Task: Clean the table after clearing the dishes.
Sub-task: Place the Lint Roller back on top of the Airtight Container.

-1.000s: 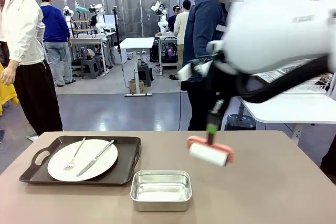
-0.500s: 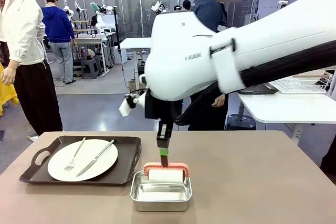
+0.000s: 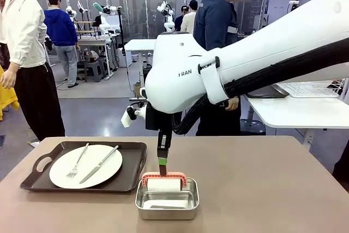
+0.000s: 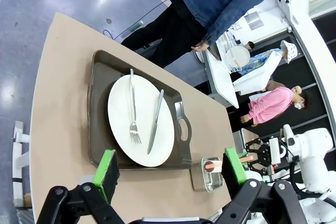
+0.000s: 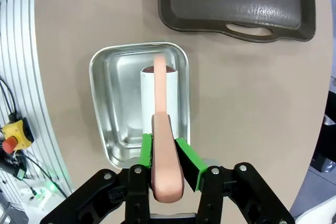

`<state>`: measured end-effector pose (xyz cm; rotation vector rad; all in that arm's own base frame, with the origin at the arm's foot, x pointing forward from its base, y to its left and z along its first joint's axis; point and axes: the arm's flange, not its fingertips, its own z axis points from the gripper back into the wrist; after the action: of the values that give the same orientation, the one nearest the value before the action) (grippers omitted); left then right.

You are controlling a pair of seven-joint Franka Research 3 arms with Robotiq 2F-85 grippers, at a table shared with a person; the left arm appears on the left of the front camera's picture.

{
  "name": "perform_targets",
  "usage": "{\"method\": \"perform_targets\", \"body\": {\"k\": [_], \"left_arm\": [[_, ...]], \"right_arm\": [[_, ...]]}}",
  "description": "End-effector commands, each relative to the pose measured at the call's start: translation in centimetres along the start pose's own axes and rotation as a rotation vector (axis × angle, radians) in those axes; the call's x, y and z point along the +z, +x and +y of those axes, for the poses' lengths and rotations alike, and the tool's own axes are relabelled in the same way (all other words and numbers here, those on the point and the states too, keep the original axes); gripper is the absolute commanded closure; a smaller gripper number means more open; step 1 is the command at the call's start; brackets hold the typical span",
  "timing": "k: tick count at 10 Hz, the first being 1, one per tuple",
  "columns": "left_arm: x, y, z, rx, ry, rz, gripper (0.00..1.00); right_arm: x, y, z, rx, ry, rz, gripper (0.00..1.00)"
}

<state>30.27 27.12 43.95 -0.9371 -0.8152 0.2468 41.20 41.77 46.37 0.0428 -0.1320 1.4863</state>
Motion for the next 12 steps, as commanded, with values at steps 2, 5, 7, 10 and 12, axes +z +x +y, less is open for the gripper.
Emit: {"method": "perform_targets", "body": {"k": [2, 5, 7, 10, 12], "left_arm": [[0.2, 0.0, 0.1, -0.016, -0.013, -0.002, 0.00], [0.2, 0.0, 0.1, -0.016, -0.013, -0.002, 0.00], [0.2, 0.0, 0.1, -0.016, -0.013, -0.002, 0.00], [0.2, 0.0, 0.1, -0.016, -0.013, -0.002, 0.00], [0.2, 0.0, 0.1, -0.016, -0.013, -0.002, 0.00]], "right_arm": [[-0.6, 0.1, -2.1, 0.007, 0.038, -0.003, 0.76], [-2.7, -0.1, -2.7, -0.033, 0.090, -0.024, 0.76], [-3.4, -0.8, -3.4, -0.034, 0.076, -0.035, 0.76], [-3.0, -1.2, -4.1, -0.036, 0.085, -0.041, 0.42], [-2.5, -1.2, -3.9, -0.045, 0.083, -0.020, 0.37]]}}
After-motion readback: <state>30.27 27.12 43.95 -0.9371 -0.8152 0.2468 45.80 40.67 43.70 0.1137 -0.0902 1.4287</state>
